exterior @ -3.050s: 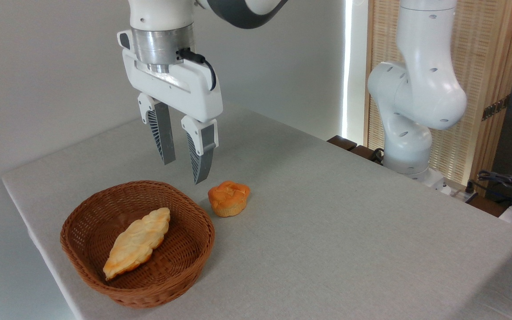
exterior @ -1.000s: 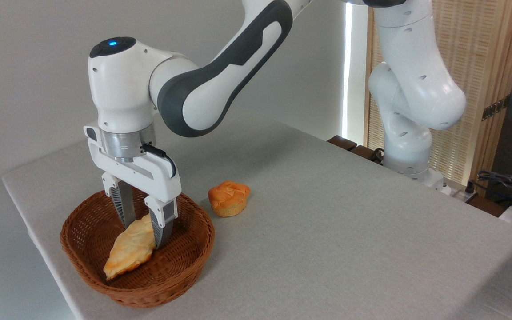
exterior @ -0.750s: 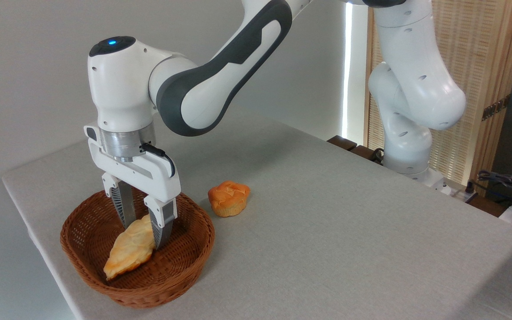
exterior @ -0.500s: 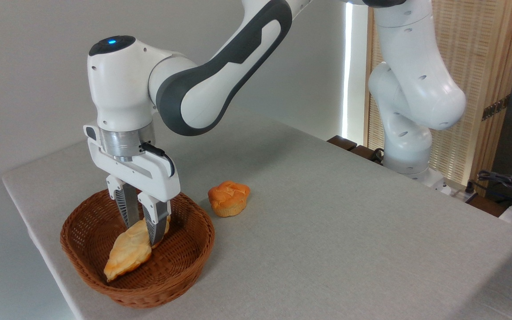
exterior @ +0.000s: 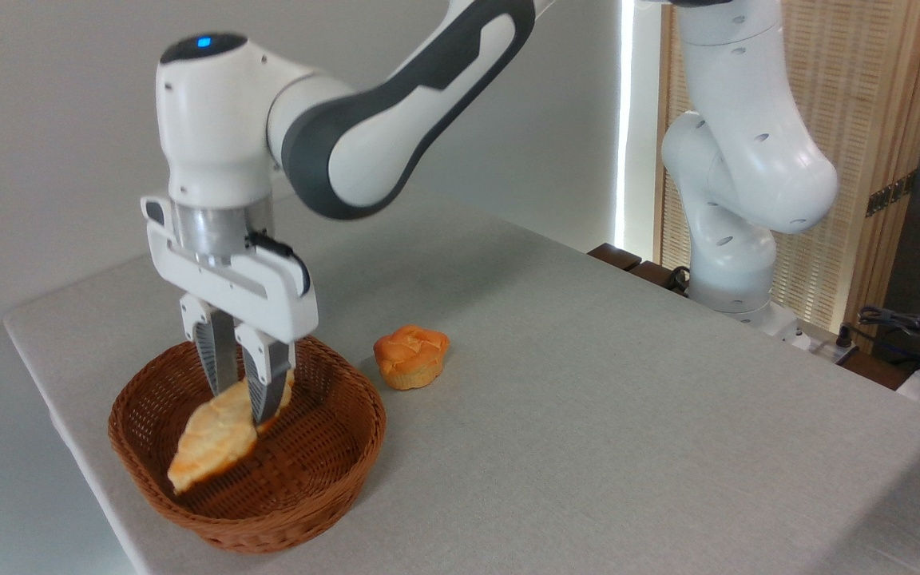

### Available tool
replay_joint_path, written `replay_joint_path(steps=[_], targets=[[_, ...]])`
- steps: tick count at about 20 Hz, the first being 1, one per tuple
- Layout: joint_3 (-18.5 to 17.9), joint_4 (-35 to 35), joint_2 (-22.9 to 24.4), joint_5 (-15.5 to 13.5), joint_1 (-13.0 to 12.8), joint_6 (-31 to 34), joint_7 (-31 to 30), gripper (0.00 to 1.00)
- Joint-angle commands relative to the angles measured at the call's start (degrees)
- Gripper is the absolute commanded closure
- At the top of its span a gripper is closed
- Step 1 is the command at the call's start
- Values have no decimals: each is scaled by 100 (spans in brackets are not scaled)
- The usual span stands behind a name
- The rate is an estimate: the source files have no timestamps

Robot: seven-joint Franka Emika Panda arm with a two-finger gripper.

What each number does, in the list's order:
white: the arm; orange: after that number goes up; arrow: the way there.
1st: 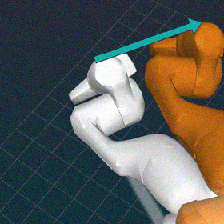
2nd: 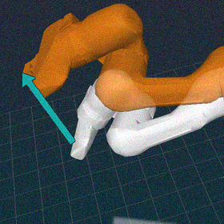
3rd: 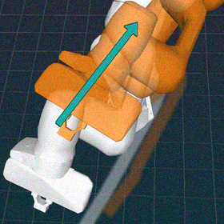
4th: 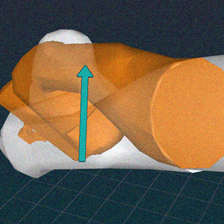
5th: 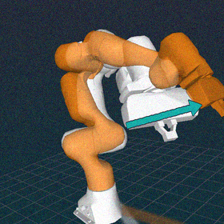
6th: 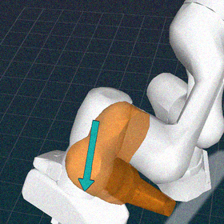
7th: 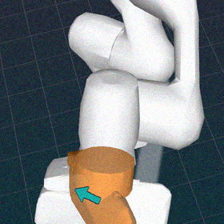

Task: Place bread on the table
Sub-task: 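Lift the bread roll out of the basket toward the orange bun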

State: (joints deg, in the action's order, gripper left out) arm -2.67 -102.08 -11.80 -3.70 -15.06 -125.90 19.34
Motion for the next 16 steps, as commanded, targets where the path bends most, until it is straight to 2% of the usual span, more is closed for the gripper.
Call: replay_joint_path(steps=[1, 5, 10, 15, 16], targets=[[-14, -67, 520, -17, 3, 372, -89, 45], [12, -189, 1012, -52, -6, 1075, -10, 40], [38, -900, 1821, -43, -76, 1550, 367, 36], [91, -1393, 2209, -43, -366, 2350, 650, 36], [91, -1455, 2200, -43, -445, 2490, 658, 30]])
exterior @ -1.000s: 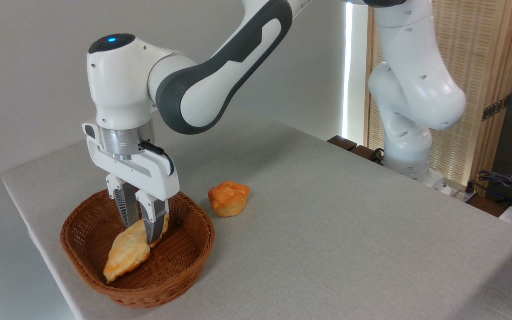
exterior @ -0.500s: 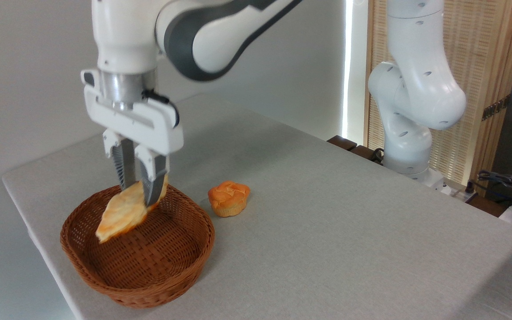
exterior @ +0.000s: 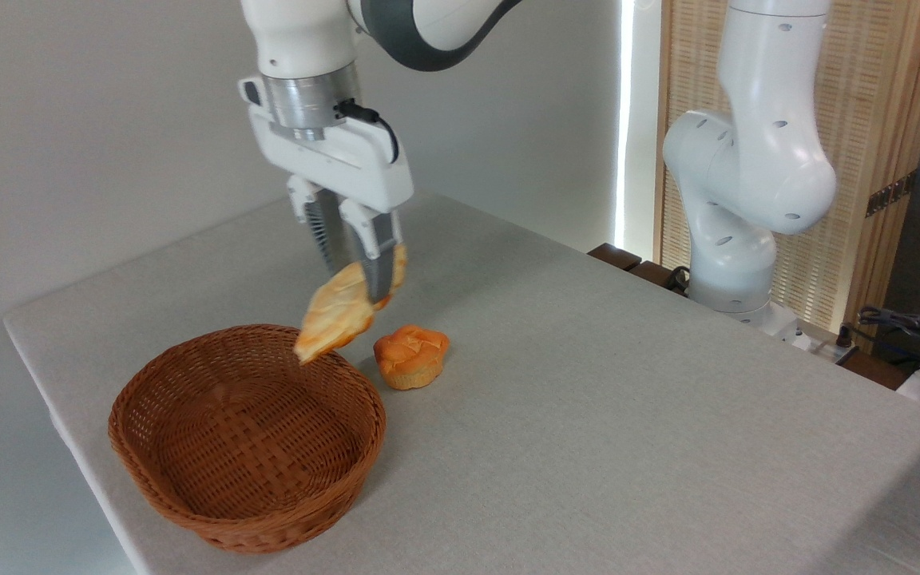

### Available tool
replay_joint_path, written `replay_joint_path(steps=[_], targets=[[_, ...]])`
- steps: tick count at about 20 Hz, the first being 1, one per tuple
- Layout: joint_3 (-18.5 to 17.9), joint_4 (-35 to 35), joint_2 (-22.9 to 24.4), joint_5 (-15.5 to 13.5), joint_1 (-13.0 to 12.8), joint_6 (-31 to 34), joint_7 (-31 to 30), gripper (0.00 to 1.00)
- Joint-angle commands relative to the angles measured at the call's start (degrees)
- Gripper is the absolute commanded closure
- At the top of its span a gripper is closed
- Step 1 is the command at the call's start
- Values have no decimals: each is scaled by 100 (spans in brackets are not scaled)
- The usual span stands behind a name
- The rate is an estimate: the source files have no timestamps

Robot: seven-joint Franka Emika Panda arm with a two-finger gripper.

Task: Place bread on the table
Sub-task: 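Lift the bread roll out of the basket toward the orange bun, then lower the bread roll onto the table beside the orange bun and release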

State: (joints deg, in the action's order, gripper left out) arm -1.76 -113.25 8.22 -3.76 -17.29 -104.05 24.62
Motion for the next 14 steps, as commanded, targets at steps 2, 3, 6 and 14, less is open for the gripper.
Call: replay_joint_path(steps=[2, 3, 6, 14], targets=[[0, -530, 180, -37, -362, 403, 131, 8], [18, -618, 171, -37, -441, 403, 131, 0], [97, -663, 31, -2, -512, 377, 192, 0], [193, -619, -145, 51, -530, 87, 175, 0]])
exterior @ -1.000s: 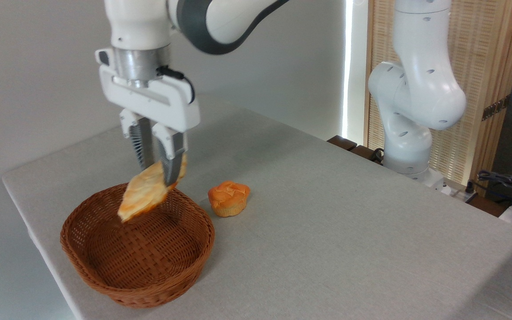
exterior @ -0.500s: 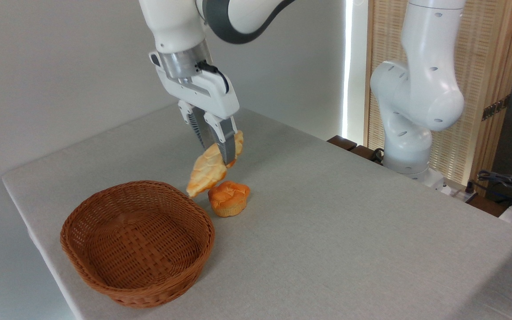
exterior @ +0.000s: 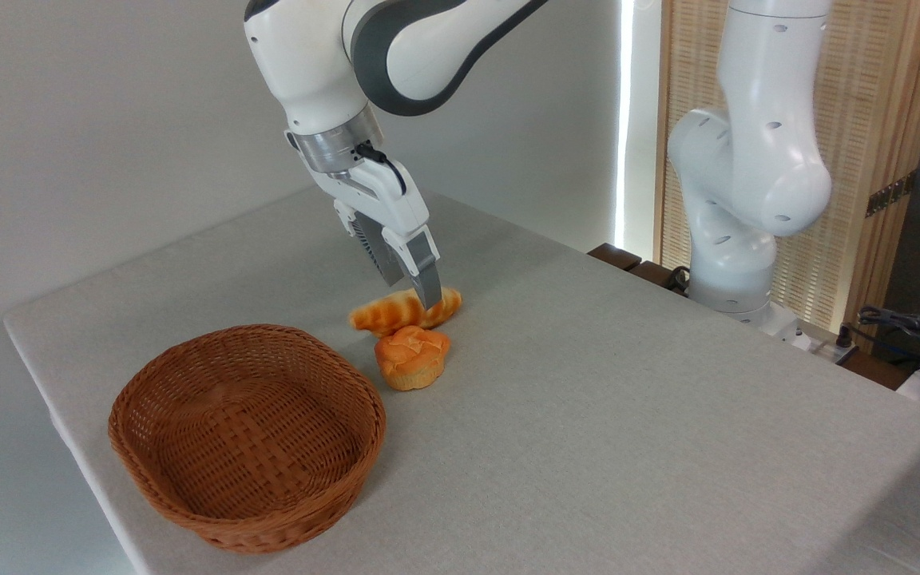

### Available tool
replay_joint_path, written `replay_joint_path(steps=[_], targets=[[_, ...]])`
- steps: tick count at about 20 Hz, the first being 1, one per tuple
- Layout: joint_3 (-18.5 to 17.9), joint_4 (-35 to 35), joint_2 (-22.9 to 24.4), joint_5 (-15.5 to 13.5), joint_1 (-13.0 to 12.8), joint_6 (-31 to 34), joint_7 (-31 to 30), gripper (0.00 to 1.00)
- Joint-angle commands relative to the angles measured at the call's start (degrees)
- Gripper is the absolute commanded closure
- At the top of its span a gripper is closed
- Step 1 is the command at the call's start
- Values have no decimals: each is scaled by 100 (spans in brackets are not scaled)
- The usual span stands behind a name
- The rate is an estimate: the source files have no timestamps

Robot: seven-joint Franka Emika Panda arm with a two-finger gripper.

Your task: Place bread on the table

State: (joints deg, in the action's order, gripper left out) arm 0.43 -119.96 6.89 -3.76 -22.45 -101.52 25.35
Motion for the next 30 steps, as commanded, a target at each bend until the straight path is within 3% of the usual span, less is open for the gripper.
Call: replay_joint_path(steps=[1, 5, 10, 12, 15, 16, 20, 25, 30], targets=[[-17, 52, -12, 51, -14, -167, 102, 0], [-25, 87, -4, 51, -14, -167, 93, 0], [-200, 947, 84, 138, 74, -167, 110, 0], [-691, 1229, 84, 147, 65, -254, 206, 0], [-1219, 1326, 163, 139, 65, -272, 1188, 0], [-1360, 1335, 181, 138, 65, -263, 1244, 0], [-1510, 1432, 146, 138, 74, -210, 893, 0], [-1739, 1423, 32, 103, 74, -246, 972, 0], [-1599, 1650, 154, 130, 39, -184, 954, 0]])
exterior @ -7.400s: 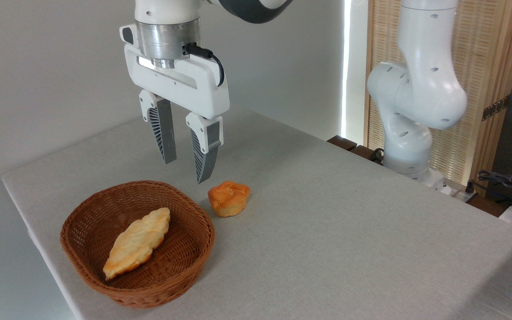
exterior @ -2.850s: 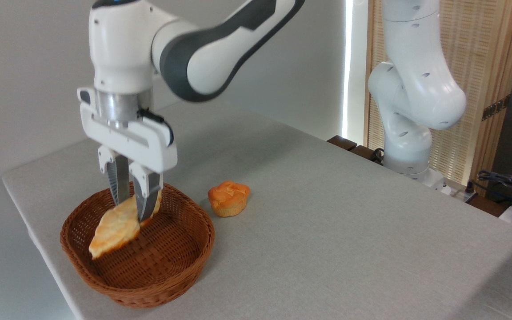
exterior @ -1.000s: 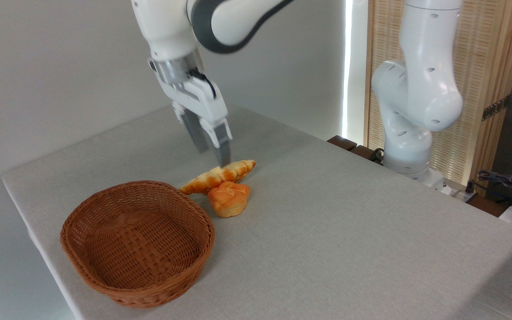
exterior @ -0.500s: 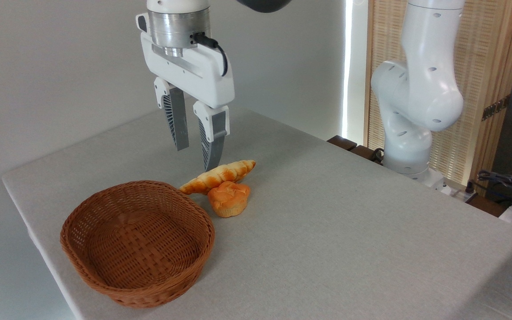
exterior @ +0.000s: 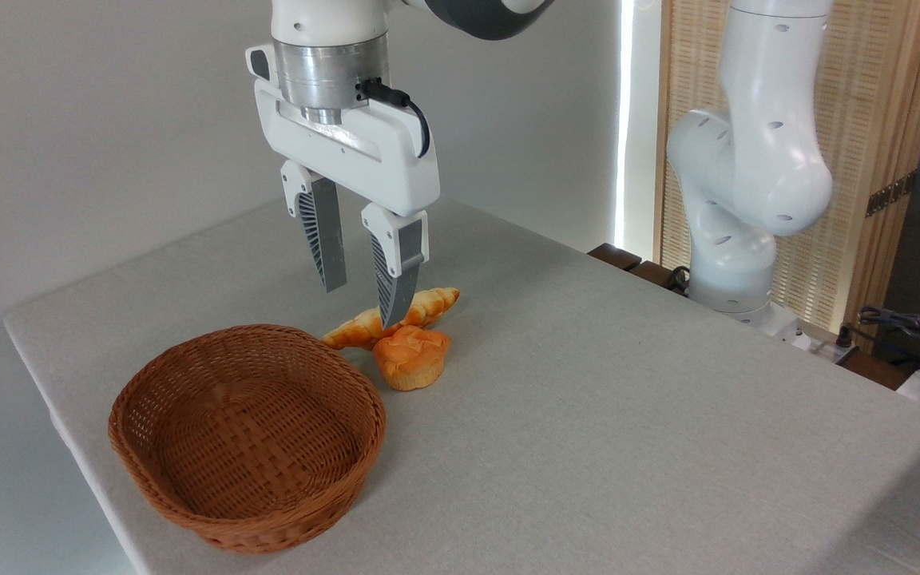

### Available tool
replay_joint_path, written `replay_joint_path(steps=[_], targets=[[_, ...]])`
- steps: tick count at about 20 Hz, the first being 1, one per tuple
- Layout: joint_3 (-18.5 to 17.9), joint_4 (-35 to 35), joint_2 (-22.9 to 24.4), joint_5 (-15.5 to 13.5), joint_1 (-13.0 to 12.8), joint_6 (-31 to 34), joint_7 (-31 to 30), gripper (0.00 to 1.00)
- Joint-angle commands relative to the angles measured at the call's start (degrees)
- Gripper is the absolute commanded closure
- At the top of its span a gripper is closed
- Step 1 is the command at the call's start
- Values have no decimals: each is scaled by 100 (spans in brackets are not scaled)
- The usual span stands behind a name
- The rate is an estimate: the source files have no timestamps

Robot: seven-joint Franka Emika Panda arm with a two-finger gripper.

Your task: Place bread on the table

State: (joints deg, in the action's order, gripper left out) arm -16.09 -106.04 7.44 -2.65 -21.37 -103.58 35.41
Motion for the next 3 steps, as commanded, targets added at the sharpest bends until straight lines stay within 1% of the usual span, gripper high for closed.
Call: replay_joint_path(steps=[1, 3], targets=[[44, 399, 152, -50, -69, 48, -86, 0], [-8, 471, 126, -77, -52, 48, -43, 0]])
